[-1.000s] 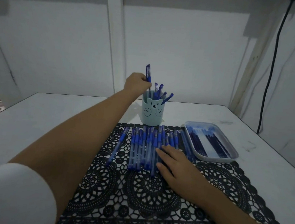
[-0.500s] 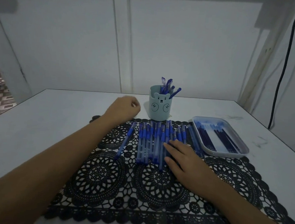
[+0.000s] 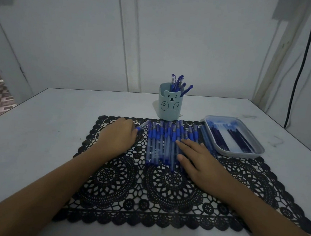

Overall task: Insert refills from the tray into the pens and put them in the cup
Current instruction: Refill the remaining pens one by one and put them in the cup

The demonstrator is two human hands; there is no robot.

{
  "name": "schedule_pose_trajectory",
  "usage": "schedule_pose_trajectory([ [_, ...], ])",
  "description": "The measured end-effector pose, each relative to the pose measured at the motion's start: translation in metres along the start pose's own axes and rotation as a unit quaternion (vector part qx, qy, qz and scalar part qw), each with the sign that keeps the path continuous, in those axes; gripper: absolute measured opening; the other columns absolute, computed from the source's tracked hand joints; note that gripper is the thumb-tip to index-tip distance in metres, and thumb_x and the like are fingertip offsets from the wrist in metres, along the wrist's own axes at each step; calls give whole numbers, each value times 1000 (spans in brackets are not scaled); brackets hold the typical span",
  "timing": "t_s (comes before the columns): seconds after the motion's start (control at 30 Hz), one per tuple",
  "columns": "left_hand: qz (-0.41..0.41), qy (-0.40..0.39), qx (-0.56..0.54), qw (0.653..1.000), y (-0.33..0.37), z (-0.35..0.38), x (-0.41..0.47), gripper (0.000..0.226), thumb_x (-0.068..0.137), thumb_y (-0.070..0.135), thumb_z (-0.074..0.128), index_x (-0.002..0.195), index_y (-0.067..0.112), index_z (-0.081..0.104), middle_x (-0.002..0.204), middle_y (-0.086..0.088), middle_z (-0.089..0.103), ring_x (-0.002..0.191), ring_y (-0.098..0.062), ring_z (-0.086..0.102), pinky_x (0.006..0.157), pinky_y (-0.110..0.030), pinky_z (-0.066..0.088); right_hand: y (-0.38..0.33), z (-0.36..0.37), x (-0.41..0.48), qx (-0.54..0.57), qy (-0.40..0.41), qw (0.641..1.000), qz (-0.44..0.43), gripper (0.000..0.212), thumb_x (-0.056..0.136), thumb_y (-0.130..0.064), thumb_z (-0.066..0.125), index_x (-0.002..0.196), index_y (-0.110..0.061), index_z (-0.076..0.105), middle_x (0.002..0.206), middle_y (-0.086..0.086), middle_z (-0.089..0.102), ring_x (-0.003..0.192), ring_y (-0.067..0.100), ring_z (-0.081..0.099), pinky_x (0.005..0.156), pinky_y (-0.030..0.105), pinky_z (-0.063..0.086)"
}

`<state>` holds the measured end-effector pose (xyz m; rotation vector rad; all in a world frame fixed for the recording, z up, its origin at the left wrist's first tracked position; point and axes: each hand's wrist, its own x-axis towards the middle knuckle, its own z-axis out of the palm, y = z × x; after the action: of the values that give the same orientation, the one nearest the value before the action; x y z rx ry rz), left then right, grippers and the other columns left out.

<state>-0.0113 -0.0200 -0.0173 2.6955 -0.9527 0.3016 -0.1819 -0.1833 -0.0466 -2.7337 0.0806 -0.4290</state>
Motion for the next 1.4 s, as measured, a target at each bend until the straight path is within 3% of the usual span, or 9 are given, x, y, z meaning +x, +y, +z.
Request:
schedule_pose_trajectory([
  [0.2, 154, -6, -101, 983, 19, -14, -40, 14, 97, 29, 37, 98, 21, 49, 75, 9, 51, 63, -3, 45, 53, -16, 29, -4, -3, -2, 19, 114, 992, -54, 59, 88, -49, 33, 137, -17, 39, 135, -2, 44, 122, 0, 30, 108, 33, 30],
  [0.3, 236, 14, -104, 966, 24, -13, -60, 26, 93, 35, 36, 100, 20, 57, 81, 12, 56, 66, 0, 50, 56, -8, 33, -12, -4, -8, -49, 137, 983, -116, 51, 85, -49, 46, 127, -20, 45, 124, -1, 53, 117, 10, 42, 99, 35, 34],
  [0.47, 243, -51, -136, 959, 33, -13, -76, 23, 92, 35, 40, 106, 25, 56, 81, 27, 43, 73, 8, 46, 68, -5, 35, -23, 1, -10, -122, 122, 965, -200, 32, 87, -32, 48, 106, -9, 59, 96, 5, 65, 84, 21, 61, 71, 38, 52],
  [0.7, 253, -61, -145, 955, 35, -18, -80, 21, 92, 37, 47, 107, 24, 57, 85, 25, 47, 76, 8, 48, 73, -2, 35, -27, 2, -15, -92, 103, 969, -207, 11, 81, -6, 56, 91, -6, 59, 75, 6, 59, 61, 20, 55, 53, 34, 50],
  [0.83, 261, -71, -71, 960, 29, -19, -79, 52, 82, 62, 20, 99, 29, 55, 78, 19, 50, 67, -1, 46, 62, -10, 36, -31, -1, -19, -101, 76, 970, -207, 5, 82, -16, 44, 83, -14, 49, 63, -2, 52, 49, 14, 47, 40, 28, 43],
  [0.93, 282, -103, -73, 951, 27, -18, -79, 62, 78, 60, 8, 100, 27, 55, 83, 17, 54, 77, -1, 45, 65, -14, 37, -33, -6, -21, -55, 45, 978, -197, 18, 88, -24, 41, 78, -14, 52, 59, -3, 53, 44, 15, 47, 39, 27, 40],
  [1.13, 294, -130, -99, 941, 27, -17, -79, 62, 79, 57, 8, 107, 26, 54, 89, 19, 49, 83, 6, 39, 73, -8, 33, -32, -11, -21, -6, 8, 984, -178, 18, 88, -29, 46, 82, -15, 57, 52, -6, 52, 40, 9, 43, 39, 25, 37],
  [1.27, 288, -113, -97, 946, 25, -21, -81, 62, 80, 56, 9, 111, 28, 54, 98, 16, 55, 87, 0, 48, 78, -16, 40, -27, -18, -19, 3, -5, 988, -157, 25, 90, -39, 43, 98, -23, 61, 55, -8, 58, 41, 7, 46, 41, 26, 41],
  [1.4, 282, -110, -89, 949, 23, -22, -78, 55, 84, 55, 16, 110, 26, 55, 89, 21, 48, 79, 2, 45, 71, -10, 36, -30, -17, -18, -33, -3, 991, -127, 33, 91, -50, 32, 96, -25, 53, 52, -11, 48, 41, 4, 40, 41, 20, 34],
])
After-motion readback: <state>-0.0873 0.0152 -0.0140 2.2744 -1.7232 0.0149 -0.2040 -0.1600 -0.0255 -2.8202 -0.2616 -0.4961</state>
